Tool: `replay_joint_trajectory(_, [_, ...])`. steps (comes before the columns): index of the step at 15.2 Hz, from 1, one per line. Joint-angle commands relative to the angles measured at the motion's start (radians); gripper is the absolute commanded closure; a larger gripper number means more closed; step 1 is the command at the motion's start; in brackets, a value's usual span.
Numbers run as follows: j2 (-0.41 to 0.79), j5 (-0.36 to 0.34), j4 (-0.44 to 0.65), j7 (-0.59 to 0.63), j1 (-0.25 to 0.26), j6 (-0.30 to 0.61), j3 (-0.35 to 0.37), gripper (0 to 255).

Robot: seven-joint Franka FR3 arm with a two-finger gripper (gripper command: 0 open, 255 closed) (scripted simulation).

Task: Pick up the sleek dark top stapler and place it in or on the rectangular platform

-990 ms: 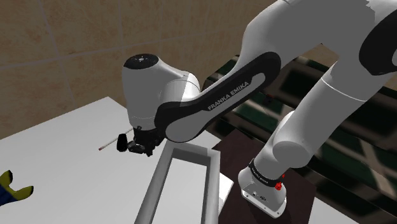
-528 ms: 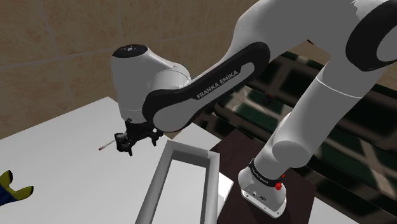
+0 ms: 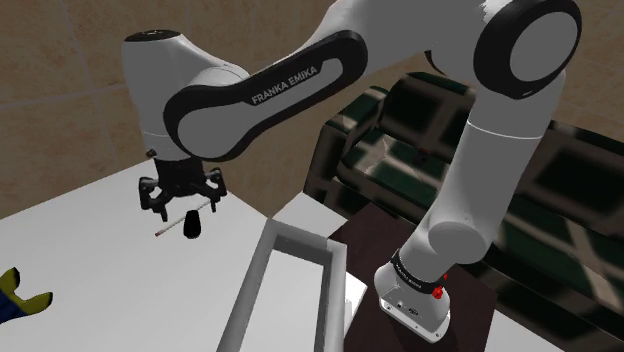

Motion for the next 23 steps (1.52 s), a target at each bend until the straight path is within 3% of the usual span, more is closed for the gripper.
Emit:
replay_joint_trajectory(1, [0.016,-0.009,-0.005,0.011,0.003,0.018,-0.005,0])
replay_joint_trajectory(6, [0.049,-0.036,-0.033,0.028,0.012,0.072,-0.014,0])
replay_joint_trajectory(13, [0.049,-0.035,-0.033,0.028,0.012,0.072,-0.014,0])
replay_joint_trajectory(14, [0.049,-0.035,-0.033,0.028,0.012,0.072,-0.014,255])
replay_joint_trajectory(23, [0.049,-0.036,-0.033,0.028,0.012,0.072,-0.014,255])
